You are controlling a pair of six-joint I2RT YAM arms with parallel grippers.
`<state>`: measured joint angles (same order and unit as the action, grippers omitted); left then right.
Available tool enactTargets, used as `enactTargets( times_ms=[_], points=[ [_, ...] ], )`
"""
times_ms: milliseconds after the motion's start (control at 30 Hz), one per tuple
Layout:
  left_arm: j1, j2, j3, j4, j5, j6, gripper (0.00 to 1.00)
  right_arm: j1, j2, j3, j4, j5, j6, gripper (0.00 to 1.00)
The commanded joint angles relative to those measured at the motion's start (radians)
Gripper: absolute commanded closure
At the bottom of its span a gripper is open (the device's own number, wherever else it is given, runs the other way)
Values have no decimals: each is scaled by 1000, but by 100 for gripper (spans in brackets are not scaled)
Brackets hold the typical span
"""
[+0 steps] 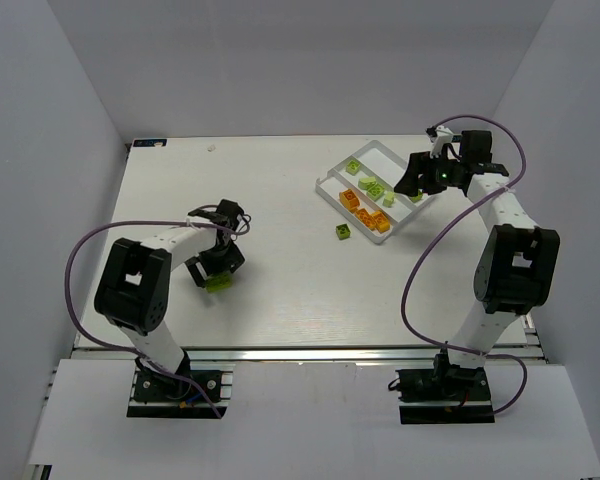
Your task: Sort the legos into containers by color
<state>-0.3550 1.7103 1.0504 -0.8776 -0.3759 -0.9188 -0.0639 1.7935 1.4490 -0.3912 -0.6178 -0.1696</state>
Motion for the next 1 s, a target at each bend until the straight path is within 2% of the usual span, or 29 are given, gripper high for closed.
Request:
enactTargets(
  times_ms=[0, 267, 367, 433, 467, 500, 600, 633, 700, 767, 800, 867, 900, 933, 967],
  points=[
    [8, -35, -75, 57, 43, 52, 4, -11, -28, -10, 22, -36, 15, 23],
    [17, -90, -187, 117, 127, 52, 5, -17, -28, -15, 23, -56, 27, 22],
    [17, -92, -199, 163, 144, 81, 10, -19, -26, -15, 22, -59, 33, 23],
    [17, -87, -194, 183, 144, 107, 17, -17, -28, -18, 20, -60, 33, 23],
    [17, -84, -184, 181, 141, 112, 21, -19, -28, -19, 20, -59, 33, 23],
    [17, -72, -179, 180, 141, 123, 31, -19, -31, -21, 18, -59, 33, 23],
    [17, -70, -162, 192, 161, 149, 53, -17, -43, -32, 11, -60, 28, 23],
    [17, -78, -158, 195, 187, 158, 67, -20, -48, -42, 9, -68, 21, 23],
    [-4, -95, -130, 224, 216, 198, 77, -19, -66, -55, 5, -76, 9, 24],
    [-15, -127, -109, 261, 332, 239, 88, -20, -80, -67, -3, -100, -7, 28],
    [-24, -144, -105, 334, 374, 274, 88, -20, -95, -79, -6, -106, -24, 30],
    [-38, -189, -90, 431, 576, 302, 89, -20, -112, -94, -11, -134, -40, 43],
    [-38, -190, -76, 522, 632, 319, 92, -19, -127, -101, -9, -140, -48, 53],
    [-64, -186, -25, 554, 675, 322, 93, -19, -134, -110, -9, -149, -65, 82],
    [-73, -149, 14, 583, 716, 330, 94, -20, -140, -116, -9, -157, -70, 98]
  ],
)
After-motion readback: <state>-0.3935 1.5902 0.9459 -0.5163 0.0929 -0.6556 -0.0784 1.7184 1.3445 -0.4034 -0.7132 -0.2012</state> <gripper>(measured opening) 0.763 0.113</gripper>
